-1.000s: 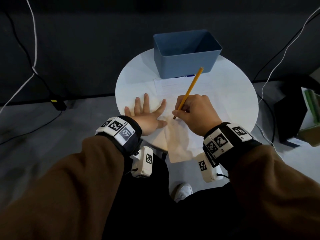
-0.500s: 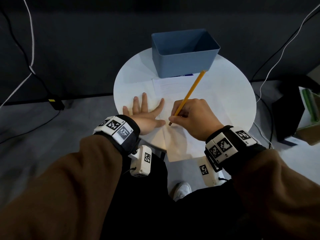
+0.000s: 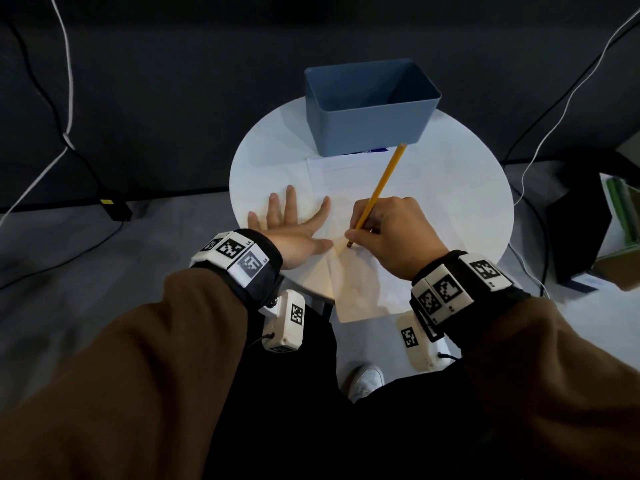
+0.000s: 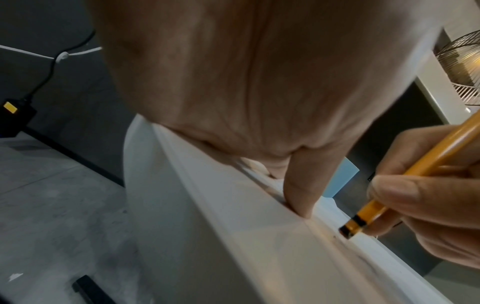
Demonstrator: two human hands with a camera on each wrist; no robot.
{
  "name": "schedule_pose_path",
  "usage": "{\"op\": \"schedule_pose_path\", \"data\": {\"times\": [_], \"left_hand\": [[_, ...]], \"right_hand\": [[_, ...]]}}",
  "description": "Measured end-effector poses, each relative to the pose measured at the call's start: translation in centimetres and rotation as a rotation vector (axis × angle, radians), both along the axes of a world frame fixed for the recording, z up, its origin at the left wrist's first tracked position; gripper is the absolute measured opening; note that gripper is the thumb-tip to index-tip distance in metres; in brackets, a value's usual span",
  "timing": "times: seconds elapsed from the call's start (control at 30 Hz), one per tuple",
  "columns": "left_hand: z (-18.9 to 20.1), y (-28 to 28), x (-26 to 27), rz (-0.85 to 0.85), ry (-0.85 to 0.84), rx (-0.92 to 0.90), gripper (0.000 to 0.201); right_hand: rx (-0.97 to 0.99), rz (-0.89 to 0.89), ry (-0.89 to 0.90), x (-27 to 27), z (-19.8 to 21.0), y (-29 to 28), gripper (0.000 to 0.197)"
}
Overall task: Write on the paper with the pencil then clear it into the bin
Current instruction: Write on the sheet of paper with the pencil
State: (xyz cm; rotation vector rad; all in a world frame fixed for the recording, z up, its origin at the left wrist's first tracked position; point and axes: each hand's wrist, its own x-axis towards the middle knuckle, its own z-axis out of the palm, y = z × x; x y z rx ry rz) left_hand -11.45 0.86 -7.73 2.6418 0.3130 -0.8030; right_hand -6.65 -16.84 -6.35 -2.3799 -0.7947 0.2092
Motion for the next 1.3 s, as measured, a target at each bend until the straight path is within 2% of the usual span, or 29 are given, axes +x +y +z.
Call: {"op": "schedule_pose_path", "data": {"times": [0.13,0.3,0.4,0.67,0.87,1.0,1.17,1.3], "left_hand": [[0.2,-0.1,0.0,0.0,0.009,-0.011,0.067],[0.0,0.2,-0.1,0.014,0.004,-0.061,0.067],[-0.2,0.3,0.0,0.006,-0.004,-0.051,0.068],[0.3,0.0,-0.2,0.025,-0.008,-0.042,0.077],[1.6,-0.3,0.9,0.106,-0.121,-0.112,0.07],[1.5,-0.8,1.0,0.031,-0.192,-0.13,0.071],[0.8,-1.6,0.7,-0.079,-0.078,-0.027,0.075],[1.2,-2.3,1.1,-0.004,-0.08,-0.077,0.066]], "right_hand": [[-0.009,0.031,0.027,-0.2,0.0,0.1,0.016],[-0.007,-0.185,-0.072,1.8,0.5,-2.1,0.02],[0.014,-0.253,-0.08,2.7,1.0,-3.5,0.02],[0.0,-0.275,0.01,2.7,0.4,-4.0,0.019],[-0.005,-0.291,0.024,2.7,0.3,-4.3,0.018],[-0.017,-0.311,0.023,2.7,0.1,-3.8,0.018],[0.004,-0.318,0.038,1.8,0.2,-4.0,0.021],[0.009,-0.318,0.054,1.4,0.6,-3.9,0.023]]}}
